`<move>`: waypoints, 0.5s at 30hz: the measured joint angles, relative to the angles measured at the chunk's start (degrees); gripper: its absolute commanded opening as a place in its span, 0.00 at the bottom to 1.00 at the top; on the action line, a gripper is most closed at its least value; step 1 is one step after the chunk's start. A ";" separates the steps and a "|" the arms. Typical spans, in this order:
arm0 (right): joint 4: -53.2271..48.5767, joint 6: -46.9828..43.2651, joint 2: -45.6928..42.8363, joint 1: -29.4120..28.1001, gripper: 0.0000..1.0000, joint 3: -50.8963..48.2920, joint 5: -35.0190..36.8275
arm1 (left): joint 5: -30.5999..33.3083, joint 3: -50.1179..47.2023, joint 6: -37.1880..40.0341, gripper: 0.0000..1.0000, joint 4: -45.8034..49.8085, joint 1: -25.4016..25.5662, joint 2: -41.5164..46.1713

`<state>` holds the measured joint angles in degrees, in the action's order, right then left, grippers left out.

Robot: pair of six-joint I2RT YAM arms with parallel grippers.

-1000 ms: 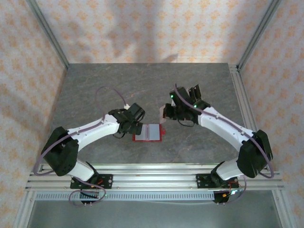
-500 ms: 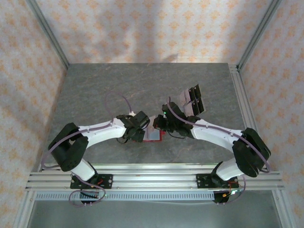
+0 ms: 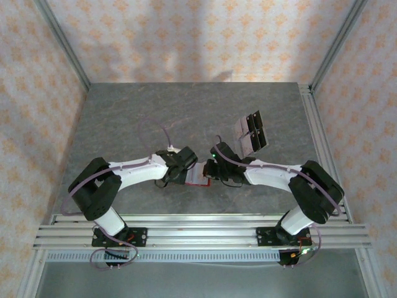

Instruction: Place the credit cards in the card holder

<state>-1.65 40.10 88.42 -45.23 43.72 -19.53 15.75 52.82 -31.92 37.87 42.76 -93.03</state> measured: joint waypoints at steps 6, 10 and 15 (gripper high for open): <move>-0.04 -2.10 0.76 0.33 0.00 -0.15 1.38 | -0.26 -2.56 -2.64 1.00 -1.51 0.11 1.22; -0.37 -3.69 1.38 2.08 0.00 -0.15 1.73 | -0.33 -4.02 -4.13 1.00 -1.77 1.09 2.62; -1.40 -5.92 2.14 4.83 0.00 0.11 1.68 | -0.79 -4.17 -5.42 1.00 -1.51 3.41 3.10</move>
<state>-3.05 34.17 90.56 -40.40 43.83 -17.85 14.96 48.64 -37.34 36.36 46.17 -89.93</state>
